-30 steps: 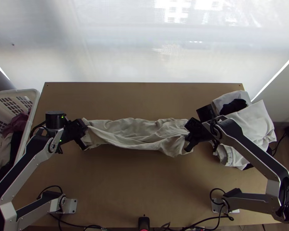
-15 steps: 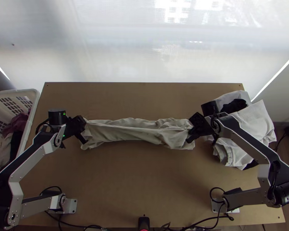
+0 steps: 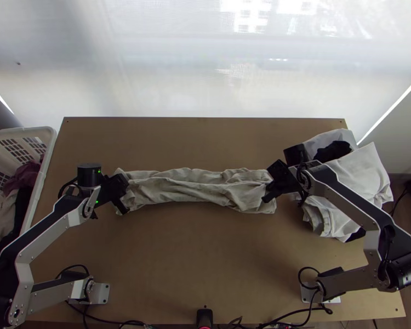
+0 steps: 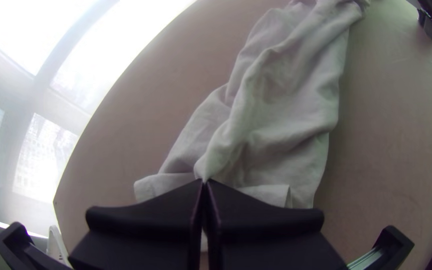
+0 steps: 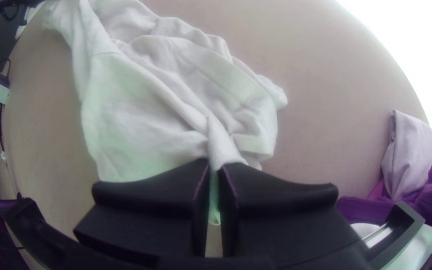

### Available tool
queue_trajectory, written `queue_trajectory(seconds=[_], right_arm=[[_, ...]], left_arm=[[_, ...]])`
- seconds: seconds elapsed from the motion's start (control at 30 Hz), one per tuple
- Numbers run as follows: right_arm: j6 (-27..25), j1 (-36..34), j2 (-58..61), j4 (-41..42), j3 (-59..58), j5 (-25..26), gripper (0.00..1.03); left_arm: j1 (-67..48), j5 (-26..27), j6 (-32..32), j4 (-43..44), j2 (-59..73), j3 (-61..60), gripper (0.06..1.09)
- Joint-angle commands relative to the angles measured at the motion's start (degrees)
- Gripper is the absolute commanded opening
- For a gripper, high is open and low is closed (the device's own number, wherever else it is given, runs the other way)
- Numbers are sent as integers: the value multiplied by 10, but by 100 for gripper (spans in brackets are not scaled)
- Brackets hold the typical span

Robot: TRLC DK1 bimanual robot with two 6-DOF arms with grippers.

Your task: Fold the t-shirt

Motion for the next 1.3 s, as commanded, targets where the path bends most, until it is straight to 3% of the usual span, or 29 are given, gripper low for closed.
queue_trajectory(seconds=[0.0,0.13,0.4,0.47,0.5,0.57,0.63,0.77,1.03,1.27], right_arm=[[10,3,28,24,-3,0,3],[26,4,39,69,-16,2,3],[24,-9,44,72,-18,13,4],[28,-8,35,72,-21,14,16],[35,-9,28,72,-22,16,26],[49,-14,17,72,-21,19,48],[53,-17,5,72,-19,26,55],[55,-18,-18,65,-18,33,75],[66,-11,-52,43,-2,33,75],[86,10,-81,5,28,32,75]], left_arm=[[-12,-3,-3,33,21,-22,10],[-13,-18,-2,65,52,-18,10],[19,-17,3,66,56,-16,10],[19,-18,4,65,47,-24,14],[22,-18,5,65,41,-25,27],[34,-18,7,64,35,-25,78],[48,-18,15,64,30,-23,105],[76,-17,28,59,7,-8,104],[145,7,44,16,-13,71,104],[144,15,16,-57,-64,102,104]])
